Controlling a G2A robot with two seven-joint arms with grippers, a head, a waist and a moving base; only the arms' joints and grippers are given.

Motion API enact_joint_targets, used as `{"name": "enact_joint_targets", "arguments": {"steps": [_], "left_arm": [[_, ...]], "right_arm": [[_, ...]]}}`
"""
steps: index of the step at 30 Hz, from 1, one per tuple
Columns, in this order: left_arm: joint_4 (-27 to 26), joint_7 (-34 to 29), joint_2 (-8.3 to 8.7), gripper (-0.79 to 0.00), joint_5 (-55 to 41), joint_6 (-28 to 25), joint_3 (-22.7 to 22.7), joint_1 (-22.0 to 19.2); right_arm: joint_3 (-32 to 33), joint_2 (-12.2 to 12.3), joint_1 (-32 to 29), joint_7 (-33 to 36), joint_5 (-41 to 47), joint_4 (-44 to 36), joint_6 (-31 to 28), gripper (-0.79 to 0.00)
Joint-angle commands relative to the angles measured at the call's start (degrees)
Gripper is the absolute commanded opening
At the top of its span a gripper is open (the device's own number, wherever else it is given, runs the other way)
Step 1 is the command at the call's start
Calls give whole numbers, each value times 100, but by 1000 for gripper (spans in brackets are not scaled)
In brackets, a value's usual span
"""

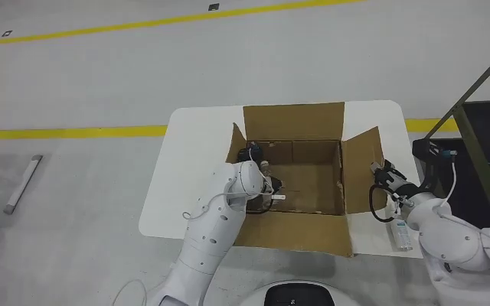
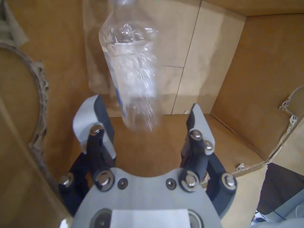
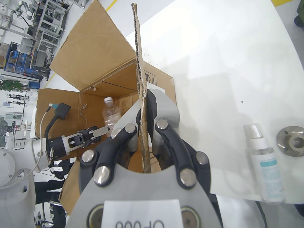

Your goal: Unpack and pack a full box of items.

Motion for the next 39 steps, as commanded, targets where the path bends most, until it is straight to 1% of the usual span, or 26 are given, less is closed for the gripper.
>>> {"name": "enact_joint_targets", "arguments": {"steps": [1, 5, 11, 14, 15, 16, 18, 22, 23, 25, 26, 28, 29, 30, 32, 33, 34, 35, 37, 39], "left_arm": [[-145, -14, 18, 0, 79, -14, -58, 10], [-544, -65, 57, 0, 118, -65, -236, 72], [-1482, -176, 136, 0, 329, -185, -501, 193], [-1887, -247, 190, 0, 590, -338, -602, 306], [-2003, -290, 206, 0, 657, -359, -640, 348], [-2138, -310, 220, 0, 717, -388, -682, 381], [-2349, -325, 250, 0, 881, -459, -749, 461], [-2547, -272, 303, 0, 1259, -476, -905, 655], [-2581, -262, 310, 0, 1270, -469, -948, 698], [-2609, -246, 325, 0, 1304, -533, -1011, 765], [-2593, -242, 338, 0, 1390, -612, -1034, 779], [-2595, -204, 353, 0, 1486, -639, -1113, 788], [-2604, -205, 357, 0, 1479, -649, -1148, 784], [-2607, -188, 361, 0, 1492, -656, -1185, 778], [-2612, -177, 366, 0, 1491, -687, -1231, 766], [-2627, -142, 368, 0, 1491, -699, -1247, 757], [-2653, -104, 367, 0, 1467, -714, -1251, 752], [-2682, -66, 364, 0, 1432, -722, -1254, 749], [-2739, 25, 362, 0, 1421, -766, -1230, 740], [-2782, 94, 365, 0, 1543, -856, -1169, 724]], "right_arm": [[19, 6, 10, 13, 8, 12, -4, -785], [68, 26, 58, 67, -6, 88, -67, -785], [209, 64, 198, 121, -121, 305, -158, -785], [259, 80, 279, 144, -140, 405, -180, -785], [265, 84, 302, 157, -140, 431, -191, -751], [270, 89, 323, 164, -145, 467, -206, -653], [273, 96, 360, 178, -156, 521, -216, -613], [248, 104, 395, 160, -153, 642, -208, -545], [238, 105, 394, 135, -155, 674, -211, -560], [203, 109, 358, 76, -216, 774, -228, -545], [180, 109, 335, 52, -236, 812, -237, -554], [153, 107, 294, 1, -214, 861, -232, -536], [136, 108, 269, -13, -226, 884, -240, -502], [128, 110, 249, -32, -236, 911, -254, -508], [126, 111, 227, -86, -237, 957, -260, -496], [129, 112, 224, -104, -233, 960, -258, -465], [157, 111, 236, -145, -192, 931, -228, -114], [193, 110, 244, -167, -141, 888, -203, 0], [321, 120, 250, -220, -173, 732, -126, 0], [493, 136, 233, -122, -161, 498, -35, 0]]}}
